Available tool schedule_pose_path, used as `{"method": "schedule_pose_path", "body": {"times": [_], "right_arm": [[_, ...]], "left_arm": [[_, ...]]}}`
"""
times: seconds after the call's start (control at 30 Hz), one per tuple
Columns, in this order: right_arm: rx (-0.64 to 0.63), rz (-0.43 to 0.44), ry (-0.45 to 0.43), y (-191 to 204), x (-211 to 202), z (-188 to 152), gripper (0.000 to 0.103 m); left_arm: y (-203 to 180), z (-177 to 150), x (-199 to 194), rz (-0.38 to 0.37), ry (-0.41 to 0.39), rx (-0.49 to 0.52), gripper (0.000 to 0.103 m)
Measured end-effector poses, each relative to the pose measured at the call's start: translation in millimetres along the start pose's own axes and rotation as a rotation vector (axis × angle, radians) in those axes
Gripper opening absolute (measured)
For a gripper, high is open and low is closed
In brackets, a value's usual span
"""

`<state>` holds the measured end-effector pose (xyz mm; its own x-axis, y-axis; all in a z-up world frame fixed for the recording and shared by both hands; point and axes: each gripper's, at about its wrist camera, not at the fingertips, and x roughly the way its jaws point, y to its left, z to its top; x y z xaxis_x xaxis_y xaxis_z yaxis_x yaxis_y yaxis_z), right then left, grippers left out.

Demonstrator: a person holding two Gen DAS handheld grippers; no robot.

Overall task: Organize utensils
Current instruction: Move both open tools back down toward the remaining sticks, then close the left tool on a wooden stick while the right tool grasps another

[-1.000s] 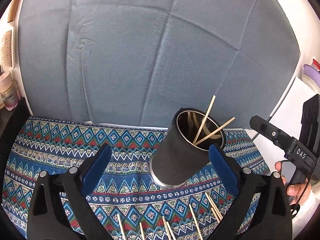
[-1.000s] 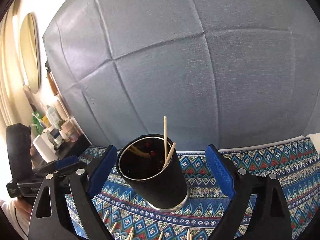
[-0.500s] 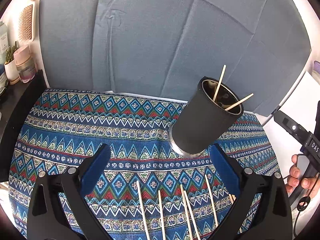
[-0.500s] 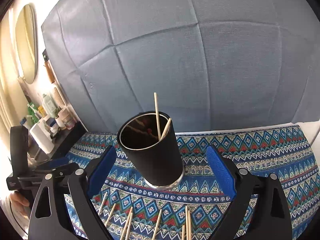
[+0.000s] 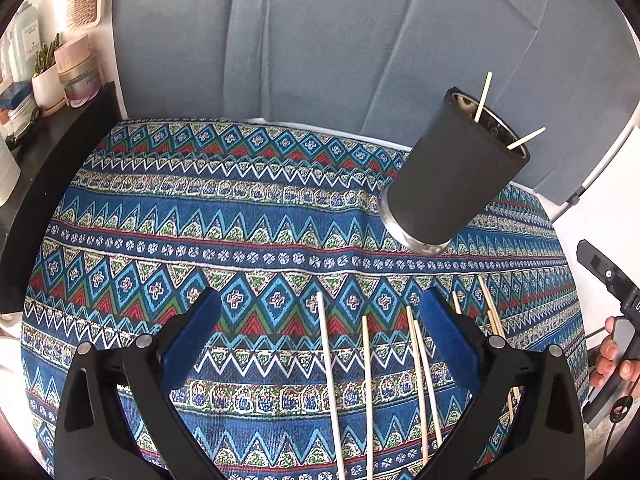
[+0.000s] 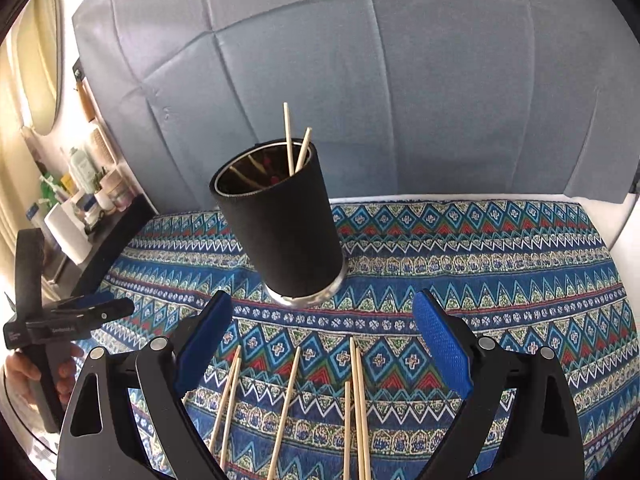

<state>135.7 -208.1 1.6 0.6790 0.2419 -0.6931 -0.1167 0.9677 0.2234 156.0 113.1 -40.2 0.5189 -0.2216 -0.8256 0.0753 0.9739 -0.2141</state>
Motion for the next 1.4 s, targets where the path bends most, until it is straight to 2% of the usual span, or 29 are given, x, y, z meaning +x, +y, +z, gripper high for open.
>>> {"method": "schedule_pose_path", "body": {"times": [0.4, 0.63, 0.8, 1.0, 1.13, 1.17, 1.2, 1.23, 1.4], "right_arm": [[0.022, -0.039, 0.127, -5.8, 11.6, -55.4, 0.087], [0.070, -0.029, 0.213, -11.3, 18.6, -87.5, 0.087], [0.088, 0.008, 0.259, -9.8, 20.6, -105.6, 0.087], [0.094, 0.080, 0.342, -7.6, 27.1, -123.2, 0.087], [0.097, 0.095, 0.369, -7.8, 30.6, -129.5, 0.086], [0.099, 0.101, 0.375, -8.0, 31.1, -130.6, 0.084], [0.099, 0.110, 0.377, -7.6, 31.2, -131.4, 0.077], [0.099, 0.119, 0.381, -8.5, 31.6, -131.2, 0.074], [0.072, 0.108, 0.406, -4.6, 36.2, -135.4, 0.071]], "left_arm": [[16.9, -36.4, 27.2, 0.034, 0.143, -0.015, 0.097], [25.5, -54.2, 39.1, 0.053, 0.221, -0.026, 0.097], [26.7, -65.5, 44.6, 0.065, 0.257, -0.014, 0.097], [21.6, -72.2, 44.1, 0.088, 0.257, 0.028, 0.097], [18.6, -74.4, 44.8, 0.099, 0.255, 0.043, 0.097], [17.1, -75.1, 45.5, 0.106, 0.256, 0.052, 0.097], [14.8, -75.9, 46.8, 0.115, 0.259, 0.064, 0.097], [12.9, -76.3, 48.0, 0.122, 0.262, 0.074, 0.097], [2.2, -77.6, 56.4, 0.163, 0.269, 0.106, 0.097]]}}
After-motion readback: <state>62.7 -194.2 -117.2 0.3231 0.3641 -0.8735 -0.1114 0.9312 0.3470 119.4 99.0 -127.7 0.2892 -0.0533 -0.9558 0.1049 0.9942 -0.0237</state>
